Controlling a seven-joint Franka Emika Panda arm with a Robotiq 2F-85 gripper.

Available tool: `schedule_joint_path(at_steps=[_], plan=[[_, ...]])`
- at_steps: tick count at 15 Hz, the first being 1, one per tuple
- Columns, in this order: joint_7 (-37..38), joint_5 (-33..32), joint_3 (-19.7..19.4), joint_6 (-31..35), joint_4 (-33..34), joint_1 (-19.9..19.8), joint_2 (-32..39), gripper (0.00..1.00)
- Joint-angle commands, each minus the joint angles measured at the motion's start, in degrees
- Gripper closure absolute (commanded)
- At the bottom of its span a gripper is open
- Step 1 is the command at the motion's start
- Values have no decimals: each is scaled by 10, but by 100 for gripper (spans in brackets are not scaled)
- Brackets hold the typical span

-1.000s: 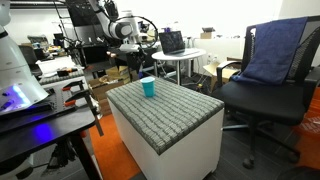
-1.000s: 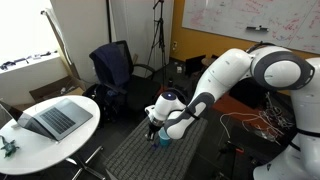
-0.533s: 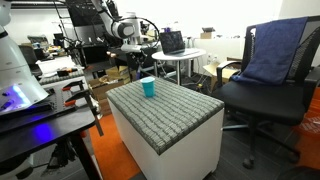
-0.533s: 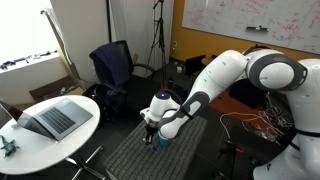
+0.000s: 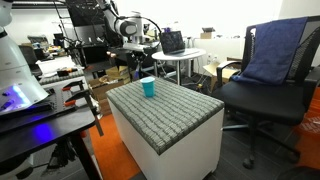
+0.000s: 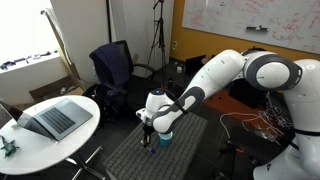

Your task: Remove the marker from the cup and put it on the table

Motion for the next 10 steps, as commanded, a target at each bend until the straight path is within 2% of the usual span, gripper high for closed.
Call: schedule_joint_path(at_steps=[1, 4, 5, 7, 10], plan=[[-40, 30, 6, -44, 31, -6, 11, 94], [-50, 42, -1, -65, 44, -1, 14, 94], [-55, 46, -3, -75, 48, 1, 15, 53], [-54, 51, -6, -88, 55, 4, 16, 45], [-53, 57, -10, -103, 64, 7, 17, 23]])
